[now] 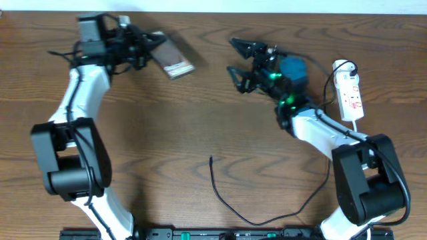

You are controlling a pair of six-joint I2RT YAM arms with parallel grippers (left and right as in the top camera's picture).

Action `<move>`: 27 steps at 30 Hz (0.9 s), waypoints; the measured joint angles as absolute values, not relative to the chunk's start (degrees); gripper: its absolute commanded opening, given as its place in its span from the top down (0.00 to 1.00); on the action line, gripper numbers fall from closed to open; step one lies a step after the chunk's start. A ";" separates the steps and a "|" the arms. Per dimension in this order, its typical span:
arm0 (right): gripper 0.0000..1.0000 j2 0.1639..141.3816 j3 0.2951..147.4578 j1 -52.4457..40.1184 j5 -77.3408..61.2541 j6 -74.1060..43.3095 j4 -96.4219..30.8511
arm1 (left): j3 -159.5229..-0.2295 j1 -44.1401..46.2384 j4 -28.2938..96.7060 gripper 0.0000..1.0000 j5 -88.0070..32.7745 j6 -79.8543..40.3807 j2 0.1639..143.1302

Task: Plug charger to phone and switch on socket
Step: 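Release the right gripper and move the phone left with the left gripper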

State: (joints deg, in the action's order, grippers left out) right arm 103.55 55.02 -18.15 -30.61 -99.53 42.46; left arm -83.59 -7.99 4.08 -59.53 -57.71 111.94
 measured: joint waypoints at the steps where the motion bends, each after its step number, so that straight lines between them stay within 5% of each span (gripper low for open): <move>1: 0.16 103.55 55.02 -17.12 -33.19 -94.98 42.65 | -83.59 -9.47 4.03 0.93 -62.83 -54.98 111.94; 3: 0.01 103.55 55.05 -16.03 -38.06 -86.85 42.19 | -83.59 -11.40 4.03 0.93 -69.14 -49.84 111.94; 9: 0.01 103.44 55.40 -18.52 -46.37 -69.89 26.55 | -83.59 -13.08 4.03 0.93 -83.40 -39.94 111.94; 17: 0.01 103.00 55.90 -28.86 -47.31 -51.37 3.16 | -83.59 -15.79 3.20 0.93 -87.11 -36.77 111.94; 23: 0.01 98.56 57.08 -35.73 -35.05 -39.97 -24.64 | -83.59 -19.11 2.48 0.92 -87.22 -35.92 111.94; 27: 0.01 94.65 57.43 -38.20 -27.62 -38.33 -31.42 | -83.59 -20.99 2.37 0.93 -87.33 -35.92 111.94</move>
